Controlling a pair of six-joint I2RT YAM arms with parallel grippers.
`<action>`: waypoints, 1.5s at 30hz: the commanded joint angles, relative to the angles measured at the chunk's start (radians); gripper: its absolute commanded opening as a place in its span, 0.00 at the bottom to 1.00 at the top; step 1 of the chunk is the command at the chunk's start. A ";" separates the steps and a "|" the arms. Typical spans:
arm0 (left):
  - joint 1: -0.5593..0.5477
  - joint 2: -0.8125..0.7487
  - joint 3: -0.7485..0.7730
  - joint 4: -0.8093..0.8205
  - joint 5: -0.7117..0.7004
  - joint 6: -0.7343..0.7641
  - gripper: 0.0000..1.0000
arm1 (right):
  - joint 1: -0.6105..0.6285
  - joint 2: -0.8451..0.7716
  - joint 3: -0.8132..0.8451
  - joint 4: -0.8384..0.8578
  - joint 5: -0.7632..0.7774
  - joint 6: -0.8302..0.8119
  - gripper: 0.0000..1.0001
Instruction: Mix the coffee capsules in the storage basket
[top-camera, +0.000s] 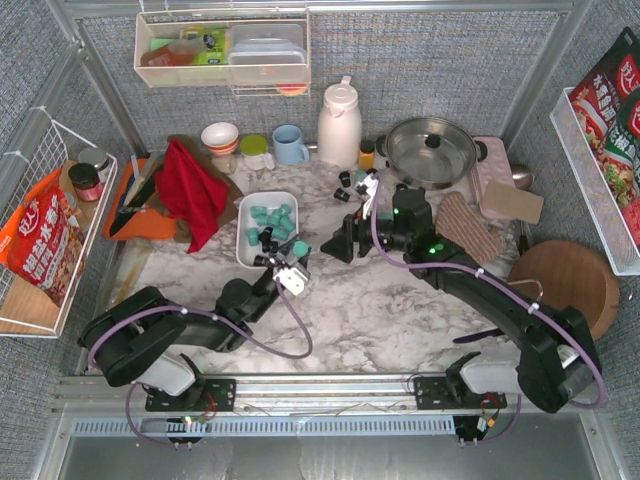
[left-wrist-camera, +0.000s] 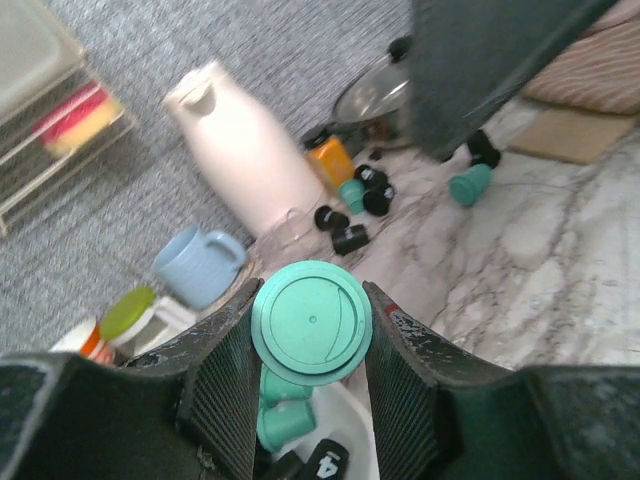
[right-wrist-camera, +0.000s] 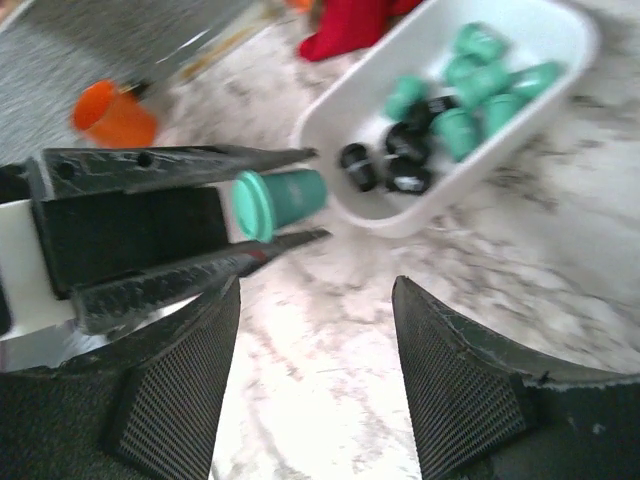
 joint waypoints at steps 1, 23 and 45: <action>0.051 -0.007 0.047 -0.091 -0.139 -0.101 0.35 | -0.004 -0.045 -0.014 -0.064 0.387 -0.069 0.67; 0.295 0.084 0.283 -0.602 -0.261 -0.590 0.99 | -0.262 0.580 0.401 -0.357 0.732 -0.035 0.84; 0.295 -0.114 0.188 -0.584 -0.245 -0.573 0.99 | -0.294 0.749 0.522 -0.375 0.669 -0.007 0.68</action>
